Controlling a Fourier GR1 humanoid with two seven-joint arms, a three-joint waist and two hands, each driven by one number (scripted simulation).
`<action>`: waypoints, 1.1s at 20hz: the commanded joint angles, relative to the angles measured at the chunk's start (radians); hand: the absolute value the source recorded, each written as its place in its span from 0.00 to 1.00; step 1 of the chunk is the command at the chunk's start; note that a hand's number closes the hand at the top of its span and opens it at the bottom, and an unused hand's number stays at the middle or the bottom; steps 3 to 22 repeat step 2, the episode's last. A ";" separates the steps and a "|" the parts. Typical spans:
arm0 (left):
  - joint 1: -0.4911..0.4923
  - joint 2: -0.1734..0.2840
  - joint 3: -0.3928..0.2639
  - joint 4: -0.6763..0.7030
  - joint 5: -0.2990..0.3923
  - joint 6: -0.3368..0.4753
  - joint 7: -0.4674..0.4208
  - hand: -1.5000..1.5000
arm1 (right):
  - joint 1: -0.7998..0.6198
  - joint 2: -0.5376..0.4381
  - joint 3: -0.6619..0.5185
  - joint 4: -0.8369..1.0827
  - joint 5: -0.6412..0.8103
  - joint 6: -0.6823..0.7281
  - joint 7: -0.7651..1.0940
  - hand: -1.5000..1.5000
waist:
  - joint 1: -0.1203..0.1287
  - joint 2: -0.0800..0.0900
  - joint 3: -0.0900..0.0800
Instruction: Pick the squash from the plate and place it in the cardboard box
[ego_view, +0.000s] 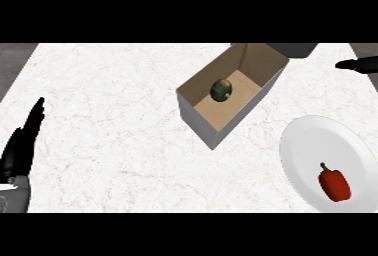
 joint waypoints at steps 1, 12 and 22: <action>0.036 0.008 0.003 -0.017 -0.006 -0.007 -0.025 0.50 | 0.072 -0.084 0.020 0.017 0.014 0.081 -0.068 0.00 | 0.003 0.000 0.000; -0.016 0.005 0.007 -0.001 0.013 -0.019 0.011 0.50 | 0.085 -0.114 0.022 0.032 0.014 0.132 -0.095 0.00 | 0.002 0.002 0.001; -0.016 0.005 0.007 -0.001 0.013 -0.019 0.011 0.50 | 0.085 -0.114 0.022 0.032 0.014 0.132 -0.095 0.00 | 0.002 0.002 0.001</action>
